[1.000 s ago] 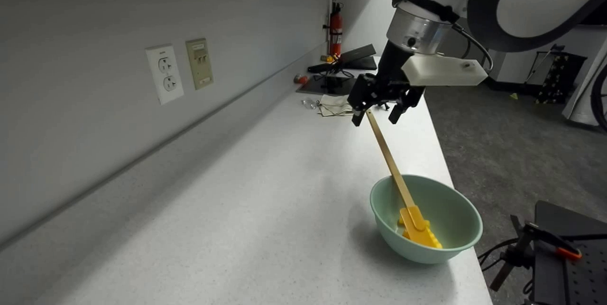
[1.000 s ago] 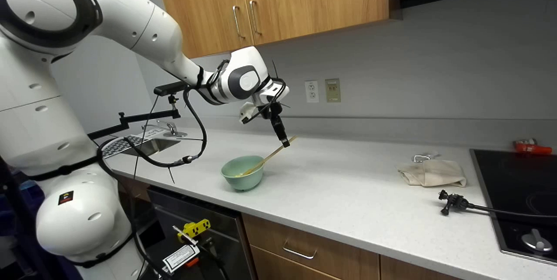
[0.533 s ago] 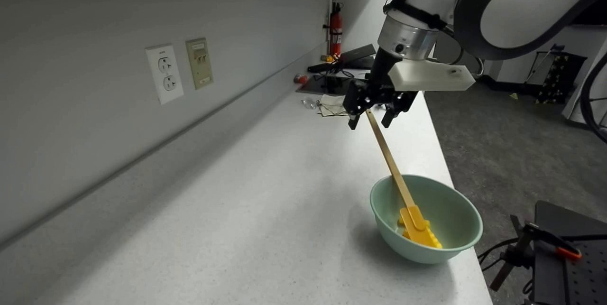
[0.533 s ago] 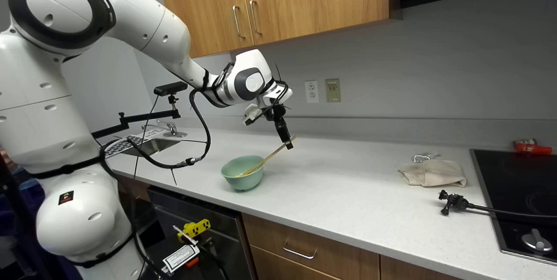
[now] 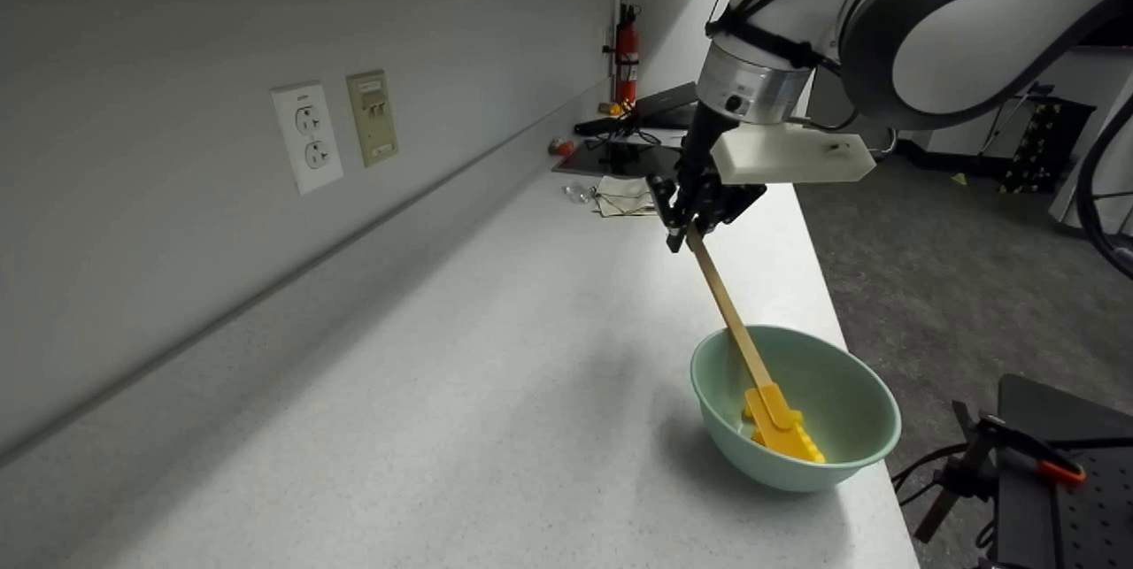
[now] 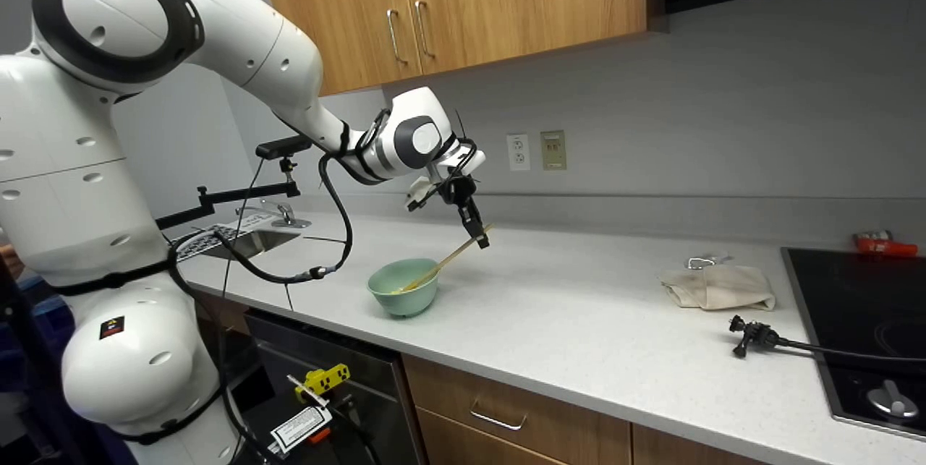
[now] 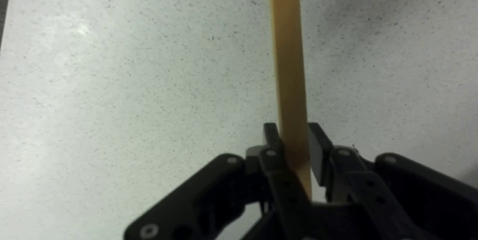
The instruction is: Use the wooden spatula to stir the contents in the green bowl
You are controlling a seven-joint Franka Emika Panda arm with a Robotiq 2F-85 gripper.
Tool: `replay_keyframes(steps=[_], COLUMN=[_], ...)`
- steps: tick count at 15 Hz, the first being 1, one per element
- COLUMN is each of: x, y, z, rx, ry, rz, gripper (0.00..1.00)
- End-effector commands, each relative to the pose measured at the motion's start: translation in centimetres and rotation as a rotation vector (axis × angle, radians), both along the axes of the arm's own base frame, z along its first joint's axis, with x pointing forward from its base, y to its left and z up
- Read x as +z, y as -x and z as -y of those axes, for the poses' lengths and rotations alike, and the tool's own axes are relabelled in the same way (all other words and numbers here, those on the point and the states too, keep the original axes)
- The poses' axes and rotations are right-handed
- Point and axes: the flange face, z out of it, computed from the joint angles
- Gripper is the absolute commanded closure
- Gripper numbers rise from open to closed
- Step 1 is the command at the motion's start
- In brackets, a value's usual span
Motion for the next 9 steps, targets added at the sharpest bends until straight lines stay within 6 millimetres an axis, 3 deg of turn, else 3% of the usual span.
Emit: replay_keyframes(steps=[1,9], x=[0.4,1.2], y=[-0.4,1.0], z=[-0.5,-1.8], rx=[-0.019,0.013], ry=[0.022,0.093], rz=[0.015,0.065], gripper=[1.00,0.98])
